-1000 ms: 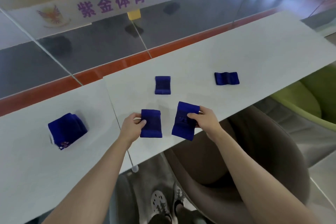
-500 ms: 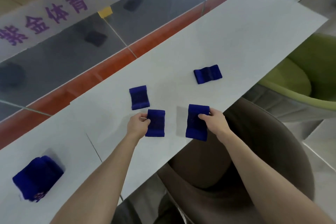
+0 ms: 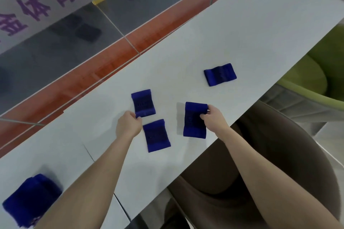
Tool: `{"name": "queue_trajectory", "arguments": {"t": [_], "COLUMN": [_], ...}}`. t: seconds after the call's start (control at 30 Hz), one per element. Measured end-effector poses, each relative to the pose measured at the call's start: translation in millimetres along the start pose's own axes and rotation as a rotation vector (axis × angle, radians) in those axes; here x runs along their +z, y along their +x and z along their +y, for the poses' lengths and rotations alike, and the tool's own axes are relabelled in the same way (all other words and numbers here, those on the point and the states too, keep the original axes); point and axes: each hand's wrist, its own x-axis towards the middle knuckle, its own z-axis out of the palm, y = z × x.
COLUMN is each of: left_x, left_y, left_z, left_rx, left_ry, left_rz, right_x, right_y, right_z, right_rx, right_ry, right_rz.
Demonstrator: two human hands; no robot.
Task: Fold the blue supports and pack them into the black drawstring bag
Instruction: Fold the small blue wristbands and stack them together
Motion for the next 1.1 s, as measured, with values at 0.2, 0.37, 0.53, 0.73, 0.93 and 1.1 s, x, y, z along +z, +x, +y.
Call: {"name": "queue_trajectory", "arguments": {"t": [0.2,0.37,0.53,0.73,0.93,1.1], "left_x": [-0.3,10.1,11.7,-4.6,-12.3,6.3], "left_y": [29.0,40.1,43.0,14.9,-23.9,-53.8], "left_z": [15.3,17.7,2.4,-11.7,-50.2,-63.7], "left_rx": [-0.018,-0.013,-0.027,-0.1,-0.021,0.051], "left_ry": [0.04,-0.05,-0.343,-0.856,-0.827,-0.695], "left_rz": [0.077,0.028,0.019,-0.063,-0.285,-0.421], "right_x": [5.6,12.3,33.9,96.5,127.4,130.4], "right_y": [10.4,16.3,0.6,-1.6,4.5,3.5], "right_z": [4.4,7.9,4.1,-25.7,-27.9,-20.1], "right_rx": [-0.024,-0.113,-0.373,-0.533,-0.477,-0.157], "right_ry": [-0.024,-0.343,-0.577,-0.711,-0.883,-0.395], "right_rz": [-0.024,0.095,0.361,-0.09,-0.148,-0.242]}}
